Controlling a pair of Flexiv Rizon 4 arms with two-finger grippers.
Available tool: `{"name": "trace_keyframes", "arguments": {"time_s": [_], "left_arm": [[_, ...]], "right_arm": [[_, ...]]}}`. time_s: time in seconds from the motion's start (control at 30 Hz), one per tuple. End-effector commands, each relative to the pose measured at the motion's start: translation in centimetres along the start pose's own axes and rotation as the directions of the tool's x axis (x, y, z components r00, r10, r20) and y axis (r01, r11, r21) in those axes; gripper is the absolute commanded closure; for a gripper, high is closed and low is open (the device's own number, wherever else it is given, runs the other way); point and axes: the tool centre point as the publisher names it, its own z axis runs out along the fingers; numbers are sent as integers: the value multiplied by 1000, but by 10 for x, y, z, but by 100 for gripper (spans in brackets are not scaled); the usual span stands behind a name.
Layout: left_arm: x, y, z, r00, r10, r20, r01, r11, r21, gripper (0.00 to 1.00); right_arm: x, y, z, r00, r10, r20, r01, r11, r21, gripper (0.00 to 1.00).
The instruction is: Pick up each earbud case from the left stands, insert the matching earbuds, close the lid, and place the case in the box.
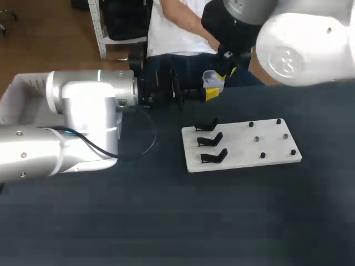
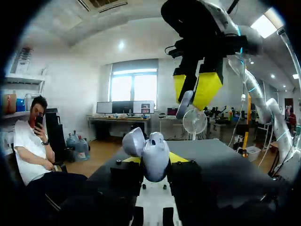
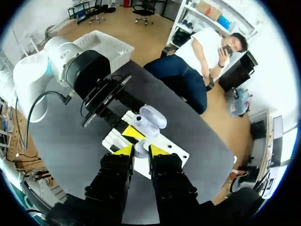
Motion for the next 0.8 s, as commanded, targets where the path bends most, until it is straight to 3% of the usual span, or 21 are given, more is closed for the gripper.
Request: {"name": "trace_keyframes", "arguments": {"time_s": [0.03,0.8], "left_arm": [[1,-2,0,1000,3,3,-3,1000,-7,100],[1,-2,0,1000,3,3,-3,1000,-7,100]], "right_arm": [[-14,1,5,999,-18,-32,17,1000,-6,100],[-25,-1,27,998,-43,-47,42,999,-23,100]]}}
